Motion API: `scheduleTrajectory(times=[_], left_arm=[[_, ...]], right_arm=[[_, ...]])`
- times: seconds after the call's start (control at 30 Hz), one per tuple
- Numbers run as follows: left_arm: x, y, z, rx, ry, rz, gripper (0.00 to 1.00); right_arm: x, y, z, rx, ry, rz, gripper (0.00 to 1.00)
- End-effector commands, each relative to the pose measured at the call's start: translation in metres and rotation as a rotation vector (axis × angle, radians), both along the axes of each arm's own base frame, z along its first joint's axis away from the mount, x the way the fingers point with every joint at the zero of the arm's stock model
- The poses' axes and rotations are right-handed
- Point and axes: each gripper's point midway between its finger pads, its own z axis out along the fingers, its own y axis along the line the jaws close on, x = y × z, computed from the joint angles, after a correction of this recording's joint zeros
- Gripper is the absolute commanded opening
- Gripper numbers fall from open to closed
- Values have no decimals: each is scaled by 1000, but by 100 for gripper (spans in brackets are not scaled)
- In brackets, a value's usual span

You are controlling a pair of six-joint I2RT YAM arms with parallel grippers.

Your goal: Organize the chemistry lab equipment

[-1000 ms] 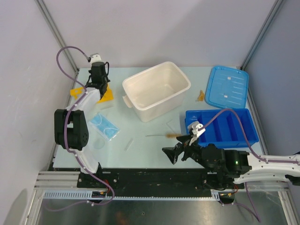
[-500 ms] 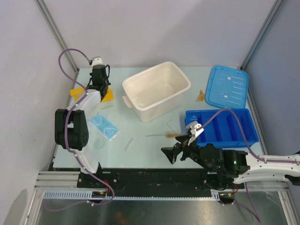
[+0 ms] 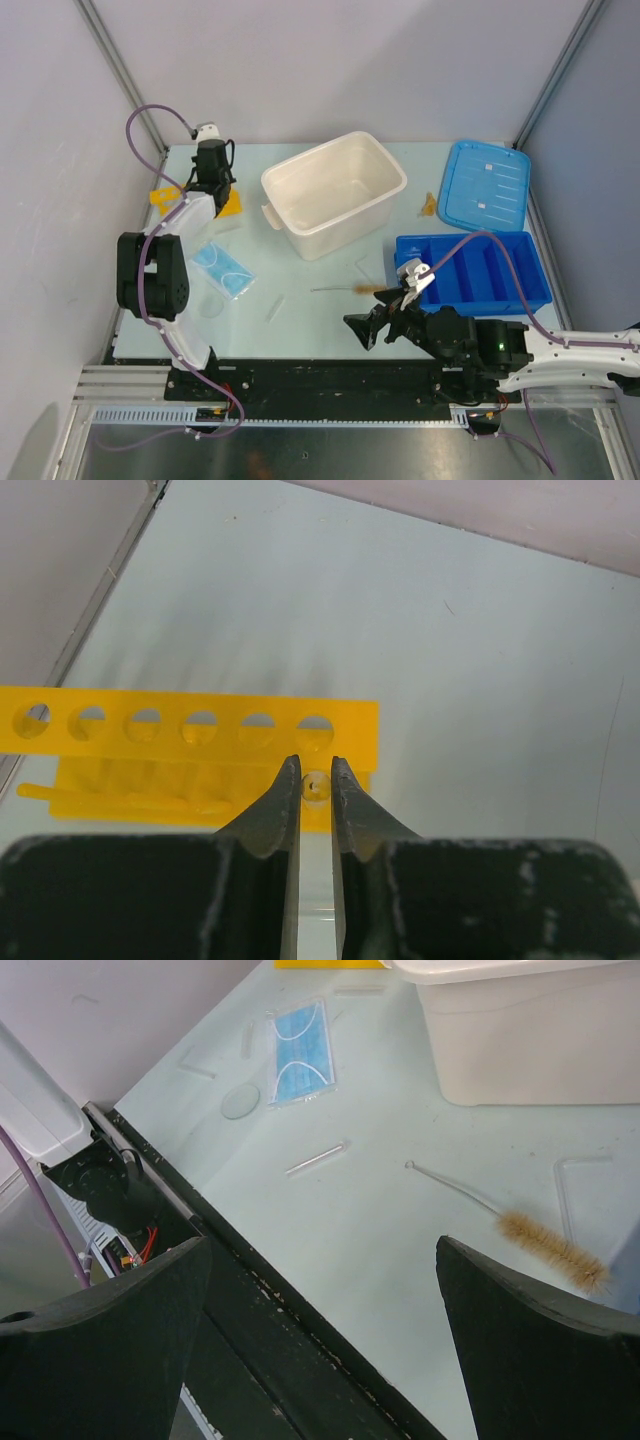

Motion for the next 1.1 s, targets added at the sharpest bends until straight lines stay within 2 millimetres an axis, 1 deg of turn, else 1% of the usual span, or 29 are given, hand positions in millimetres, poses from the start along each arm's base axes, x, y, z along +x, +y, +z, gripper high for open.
scheduleTrajectory(times=[0.0, 0.23, 0.37, 0.43, 0.63, 0.8, 1.07], left_arm=[[-1, 5, 2, 27, -13, 19, 11], [1, 3, -14, 14, 15, 22, 11], [1, 1, -14, 0, 15, 18, 11], [2, 0, -10, -7, 6, 17, 11], [2, 0, 16, -5, -29, 10, 13], [3, 2, 29, 9, -51, 11, 13], [1, 3, 33, 32, -24, 2, 14]], right_arm=[[1, 0, 7, 39, 2, -10, 99], [1, -2, 8, 42, 7, -12, 99], [1, -3, 7, 41, 9, -14, 99], [2, -4, 7, 40, 9, -16, 99], [1, -2, 7, 40, 8, -14, 99], [1, 1, 8, 40, 4, -5, 99], [-1, 2, 8, 39, 2, 7, 99]])
